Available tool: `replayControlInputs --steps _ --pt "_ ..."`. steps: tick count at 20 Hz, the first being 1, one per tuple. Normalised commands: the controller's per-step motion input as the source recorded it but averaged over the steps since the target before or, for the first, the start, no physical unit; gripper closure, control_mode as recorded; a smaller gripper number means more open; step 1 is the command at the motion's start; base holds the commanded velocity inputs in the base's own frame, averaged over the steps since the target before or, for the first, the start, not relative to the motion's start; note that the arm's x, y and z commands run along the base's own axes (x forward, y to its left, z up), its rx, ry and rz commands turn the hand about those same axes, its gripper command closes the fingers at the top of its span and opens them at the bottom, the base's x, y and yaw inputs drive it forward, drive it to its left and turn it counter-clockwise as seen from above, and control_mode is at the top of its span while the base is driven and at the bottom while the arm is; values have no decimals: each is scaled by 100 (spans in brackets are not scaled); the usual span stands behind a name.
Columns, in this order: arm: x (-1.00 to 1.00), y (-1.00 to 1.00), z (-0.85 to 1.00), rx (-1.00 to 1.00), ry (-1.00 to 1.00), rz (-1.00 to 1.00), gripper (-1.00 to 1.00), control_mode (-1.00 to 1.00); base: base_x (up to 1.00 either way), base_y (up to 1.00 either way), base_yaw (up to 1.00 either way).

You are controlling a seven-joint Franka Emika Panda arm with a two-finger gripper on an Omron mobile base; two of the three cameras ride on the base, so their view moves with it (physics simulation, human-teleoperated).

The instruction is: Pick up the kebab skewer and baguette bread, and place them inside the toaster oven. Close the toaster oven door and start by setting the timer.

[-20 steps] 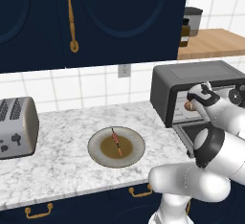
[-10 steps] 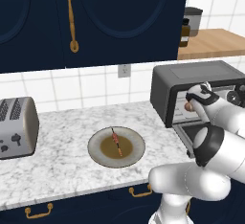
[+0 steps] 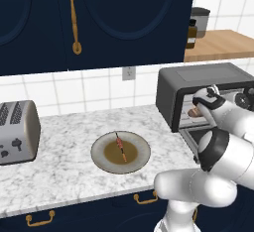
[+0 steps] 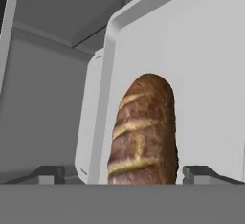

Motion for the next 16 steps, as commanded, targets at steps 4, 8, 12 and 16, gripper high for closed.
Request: replayControlInputs --steps 4,8,12,16 --pt "-71 -14 2 -1 2 1 -100 -100 0 0 0" --pt "-99 21 2 -4 1 21 -100 -100 0 0 0" --pt "-57 26 65 0 0 22 -100 -100 0 0 0" --pt "-50 38 72 -3 15 18 -100 -100 0 0 0"
